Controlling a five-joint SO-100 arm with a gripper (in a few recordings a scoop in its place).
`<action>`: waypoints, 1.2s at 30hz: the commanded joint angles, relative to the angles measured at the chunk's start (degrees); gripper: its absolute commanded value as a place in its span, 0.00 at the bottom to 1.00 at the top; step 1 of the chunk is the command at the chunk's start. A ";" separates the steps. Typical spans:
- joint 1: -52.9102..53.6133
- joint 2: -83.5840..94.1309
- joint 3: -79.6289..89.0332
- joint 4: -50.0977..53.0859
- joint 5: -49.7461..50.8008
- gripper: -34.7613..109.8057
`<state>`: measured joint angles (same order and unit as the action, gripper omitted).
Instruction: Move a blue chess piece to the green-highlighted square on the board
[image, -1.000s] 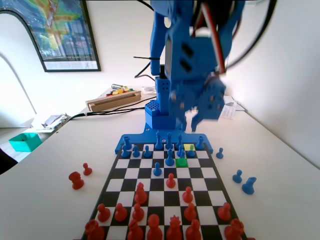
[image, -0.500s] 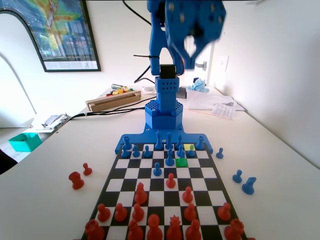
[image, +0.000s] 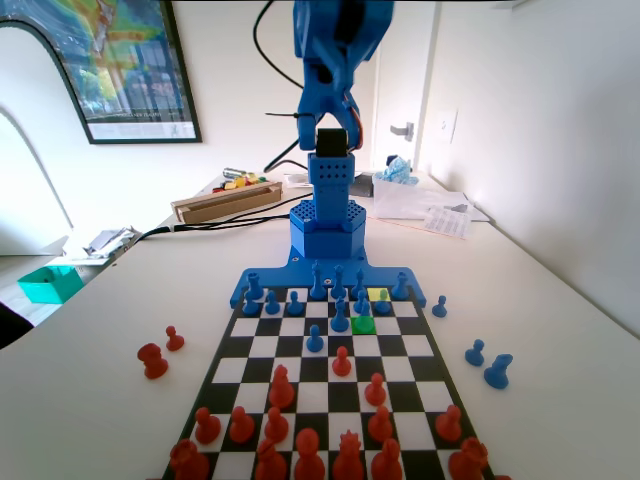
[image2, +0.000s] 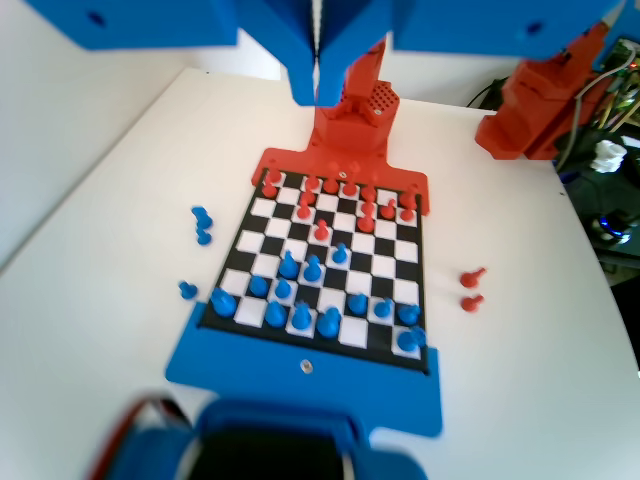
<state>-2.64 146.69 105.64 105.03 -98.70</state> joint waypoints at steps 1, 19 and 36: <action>0.35 7.38 3.69 0.97 -2.90 0.25; 1.85 20.74 18.90 -13.10 -2.37 0.25; 5.45 26.81 19.16 -14.68 -2.11 0.25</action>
<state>1.93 171.83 124.72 91.14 -100.20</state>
